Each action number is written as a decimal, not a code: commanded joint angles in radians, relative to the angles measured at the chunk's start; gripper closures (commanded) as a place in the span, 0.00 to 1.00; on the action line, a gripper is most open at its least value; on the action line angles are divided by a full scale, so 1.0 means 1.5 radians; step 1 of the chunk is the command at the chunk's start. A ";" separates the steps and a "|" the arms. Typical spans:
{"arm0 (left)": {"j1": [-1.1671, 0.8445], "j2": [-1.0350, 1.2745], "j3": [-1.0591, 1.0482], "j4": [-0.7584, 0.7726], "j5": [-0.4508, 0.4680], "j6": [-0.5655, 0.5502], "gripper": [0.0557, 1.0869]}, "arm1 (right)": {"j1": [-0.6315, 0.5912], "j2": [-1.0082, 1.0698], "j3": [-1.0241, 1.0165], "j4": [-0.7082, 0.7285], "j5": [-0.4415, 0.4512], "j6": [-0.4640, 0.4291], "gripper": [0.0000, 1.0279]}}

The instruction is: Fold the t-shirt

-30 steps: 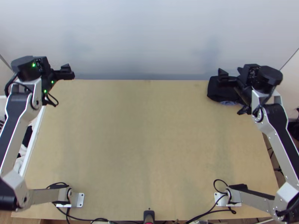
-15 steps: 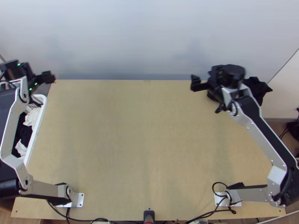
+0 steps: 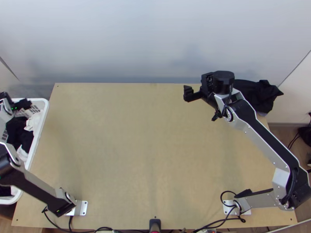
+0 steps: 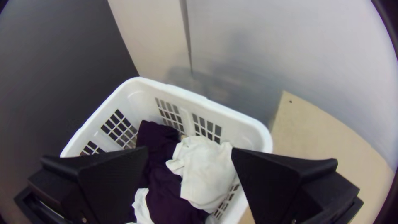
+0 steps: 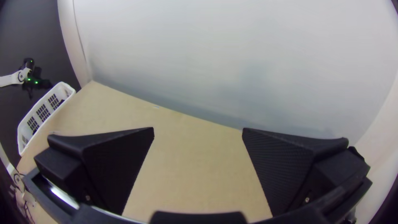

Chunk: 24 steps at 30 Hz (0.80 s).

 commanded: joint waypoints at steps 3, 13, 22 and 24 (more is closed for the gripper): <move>0.078 0.166 0.104 0.018 0.001 0.026 0.05 | 0.009 -0.026 -0.035 -0.014 0.004 -0.017 0.04; 0.096 0.299 0.148 0.014 -0.004 0.048 0.05 | 0.008 -0.031 -0.042 -0.020 0.015 -0.037 0.04; 0.112 0.353 0.149 -0.005 -0.008 0.103 0.20 | 0.001 -0.031 -0.061 -0.017 0.052 -0.043 0.04; 0.115 0.366 0.148 -0.005 -0.008 0.116 0.22 | -0.003 -0.031 -0.055 -0.014 0.060 -0.045 0.04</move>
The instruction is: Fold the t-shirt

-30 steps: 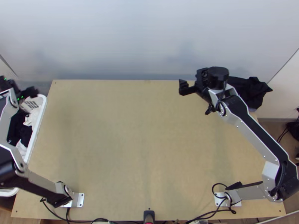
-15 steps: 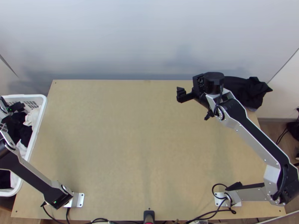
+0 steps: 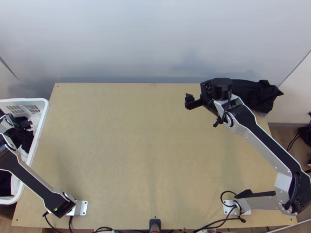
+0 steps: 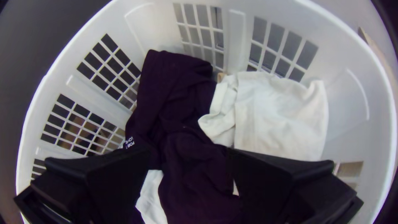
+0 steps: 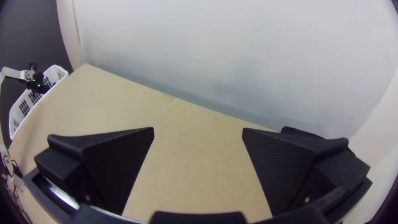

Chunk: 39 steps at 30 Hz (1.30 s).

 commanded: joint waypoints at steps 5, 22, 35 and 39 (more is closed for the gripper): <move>0.014 0.066 0.005 -0.008 -0.002 0.036 0.22 | -0.009 0.000 -0.001 0.005 0.025 -0.009 0.04; 0.041 0.119 0.032 -0.011 0.046 -0.024 0.97 | -0.010 -0.009 -0.004 -0.001 0.032 -0.021 0.04; 0.044 -0.016 0.053 -0.033 0.057 -0.063 0.97 | -0.009 -0.014 -0.016 -0.002 0.041 -0.025 0.04; 0.034 -0.073 0.133 -0.152 0.063 -0.083 0.97 | -0.009 -0.016 -0.019 -0.001 0.041 -0.024 0.04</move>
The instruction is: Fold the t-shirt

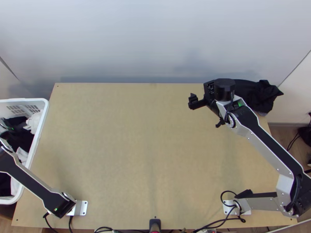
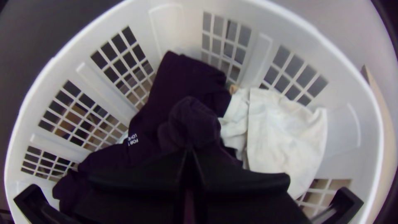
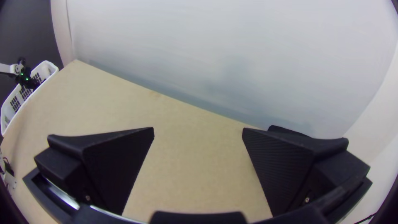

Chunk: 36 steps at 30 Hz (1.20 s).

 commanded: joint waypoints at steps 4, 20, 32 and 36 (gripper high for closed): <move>-0.023 -0.175 0.111 -0.151 0.021 -0.033 0.97 | 0.001 -0.007 -0.011 0.004 0.002 0.001 0.04; -0.089 -0.357 0.235 -0.189 0.021 -0.049 0.97 | 0.004 -0.039 -0.036 0.008 0.002 0.001 0.04; -0.196 -0.467 0.280 -0.211 0.021 -0.060 0.97 | 0.001 -0.084 -0.095 0.021 0.002 0.001 0.04; -0.252 -0.483 0.276 -0.246 0.021 -0.061 0.97 | 0.001 -0.095 -0.112 0.028 0.002 0.002 0.04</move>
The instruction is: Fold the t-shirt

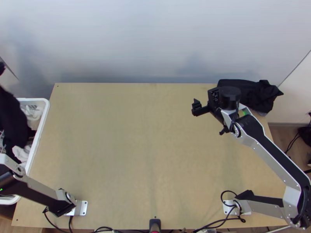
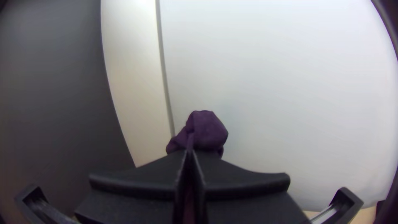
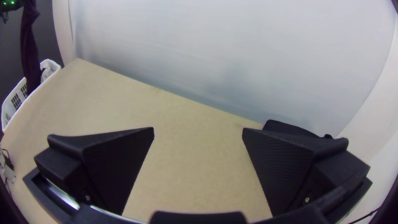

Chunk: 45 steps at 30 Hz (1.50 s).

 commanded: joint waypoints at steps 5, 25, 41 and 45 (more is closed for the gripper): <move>-0.154 -0.048 -0.003 -0.086 -0.007 -0.027 0.97 | -0.010 -0.042 -0.067 0.028 0.000 0.010 0.04; -0.489 -0.115 0.039 -0.055 -0.112 -0.023 0.97 | -0.038 -0.130 -0.216 0.097 0.000 0.019 0.04; -0.731 -0.051 -0.094 -0.109 -0.132 -0.121 0.97 | -0.094 -0.162 -0.231 0.112 0.000 0.015 0.04; -0.790 -0.019 -0.093 -0.107 -0.142 -0.124 0.97 | -0.120 -0.172 -0.239 0.112 0.000 0.015 0.04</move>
